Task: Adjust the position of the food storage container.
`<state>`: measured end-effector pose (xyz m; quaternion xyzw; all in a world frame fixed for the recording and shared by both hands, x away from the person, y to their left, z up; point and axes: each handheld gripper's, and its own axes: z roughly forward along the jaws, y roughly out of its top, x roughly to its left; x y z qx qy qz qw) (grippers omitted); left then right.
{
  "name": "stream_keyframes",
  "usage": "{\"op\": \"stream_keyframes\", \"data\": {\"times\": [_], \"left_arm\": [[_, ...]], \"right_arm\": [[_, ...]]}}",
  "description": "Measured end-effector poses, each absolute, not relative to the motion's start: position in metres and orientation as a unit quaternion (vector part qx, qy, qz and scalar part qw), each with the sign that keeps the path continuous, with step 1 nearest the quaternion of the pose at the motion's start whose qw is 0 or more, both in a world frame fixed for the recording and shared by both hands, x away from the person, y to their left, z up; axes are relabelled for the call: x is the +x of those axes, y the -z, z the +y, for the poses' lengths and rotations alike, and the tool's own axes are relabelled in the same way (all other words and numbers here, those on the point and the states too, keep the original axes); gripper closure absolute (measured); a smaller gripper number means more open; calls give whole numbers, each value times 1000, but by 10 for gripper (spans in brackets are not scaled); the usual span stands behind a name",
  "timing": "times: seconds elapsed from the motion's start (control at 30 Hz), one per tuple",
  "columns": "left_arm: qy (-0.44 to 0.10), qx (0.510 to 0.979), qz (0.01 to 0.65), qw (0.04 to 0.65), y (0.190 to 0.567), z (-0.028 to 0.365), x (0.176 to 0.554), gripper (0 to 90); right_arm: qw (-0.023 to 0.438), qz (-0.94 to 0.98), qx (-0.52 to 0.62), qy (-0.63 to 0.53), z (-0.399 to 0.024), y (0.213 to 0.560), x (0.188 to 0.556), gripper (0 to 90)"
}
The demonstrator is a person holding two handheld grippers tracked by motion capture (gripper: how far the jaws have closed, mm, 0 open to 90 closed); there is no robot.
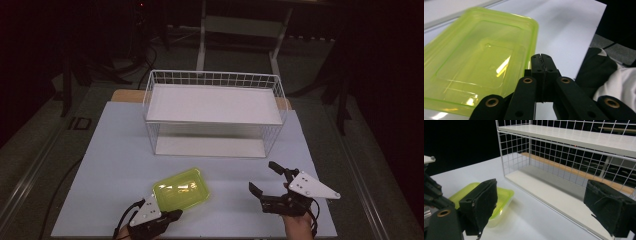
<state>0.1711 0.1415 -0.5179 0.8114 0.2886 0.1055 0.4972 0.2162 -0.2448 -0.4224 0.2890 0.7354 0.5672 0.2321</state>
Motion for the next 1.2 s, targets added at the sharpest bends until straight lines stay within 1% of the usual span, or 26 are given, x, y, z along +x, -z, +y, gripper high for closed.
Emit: {"op": "stream_keyframes", "data": {"times": [0.03, 0.07, 0.17, 0.23, 0.3, 0.37, 0.47, 0.53, 0.67, 0.77, 1.03, 1.2], "left_arm": [[-106, 811, 289, 497, 518, 142, 171, 900], [-125, 811, 282, 497, 518, 146, 174, 900], [-138, 816, 287, 482, 517, 151, 180, 900], [-132, 815, 296, 480, 519, 154, 183, 900], [-108, 810, 312, 485, 519, 156, 183, 900], [-101, 810, 306, 490, 517, 153, 180, 900], [-101, 816, 285, 492, 511, 147, 173, 900], [-103, 827, 277, 478, 511, 144, 170, 900], [-103, 832, 287, 464, 519, 146, 173, 900], [-106, 826, 300, 466, 520, 150, 176, 900], [-132, 826, 297, 460, 521, 157, 187, 900], [-123, 820, 302, 471, 520, 163, 190, 900]], "right_arm": [[232, 735, 289, -567, -245, 422, 216, 119], [231, 736, 289, -568, -245, 422, 216, 118], [228, 735, 288, -570, -245, 422, 216, 118], [227, 736, 288, -569, -244, 423, 217, 119], [223, 736, 288, -571, -244, 423, 217, 119], [224, 736, 288, -571, -244, 423, 217, 118], [221, 736, 290, -571, -245, 424, 218, 119], [218, 736, 291, -571, -244, 424, 218, 118], [217, 739, 288, -569, -242, 425, 218, 119], [218, 739, 287, -569, -242, 424, 218, 119], [211, 739, 290, -570, -243, 426, 219, 119], [211, 741, 289, -568, -242, 425, 219, 119]]}}
